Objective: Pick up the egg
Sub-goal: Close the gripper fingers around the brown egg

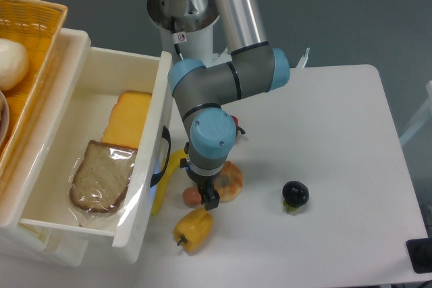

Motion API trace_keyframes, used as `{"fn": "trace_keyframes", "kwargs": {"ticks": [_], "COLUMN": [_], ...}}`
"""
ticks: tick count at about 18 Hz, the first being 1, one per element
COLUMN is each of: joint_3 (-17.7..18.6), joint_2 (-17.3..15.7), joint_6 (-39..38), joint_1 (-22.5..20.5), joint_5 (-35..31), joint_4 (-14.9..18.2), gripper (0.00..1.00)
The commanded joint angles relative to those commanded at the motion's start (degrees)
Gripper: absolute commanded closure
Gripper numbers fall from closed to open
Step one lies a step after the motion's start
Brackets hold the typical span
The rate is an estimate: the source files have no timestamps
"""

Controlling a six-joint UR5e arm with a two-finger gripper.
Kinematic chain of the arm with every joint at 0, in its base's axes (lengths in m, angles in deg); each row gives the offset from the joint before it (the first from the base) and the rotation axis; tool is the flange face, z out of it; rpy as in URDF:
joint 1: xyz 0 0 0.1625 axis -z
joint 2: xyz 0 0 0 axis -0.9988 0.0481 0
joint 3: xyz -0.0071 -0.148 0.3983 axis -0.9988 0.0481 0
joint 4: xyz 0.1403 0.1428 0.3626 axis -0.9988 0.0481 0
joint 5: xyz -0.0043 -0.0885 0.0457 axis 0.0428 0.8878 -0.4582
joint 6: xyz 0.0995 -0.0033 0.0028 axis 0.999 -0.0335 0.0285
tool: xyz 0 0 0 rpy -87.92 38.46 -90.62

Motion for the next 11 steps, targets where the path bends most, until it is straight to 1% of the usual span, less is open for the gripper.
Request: {"fn": "trace_keyframes", "kwargs": {"ticks": [11], "joint_3": [0.1], "joint_2": [1.1], "joint_6": [-0.4], "joint_1": [0.3], "joint_5": [0.2], "joint_4": [-0.1], "gripper": [0.00]}}
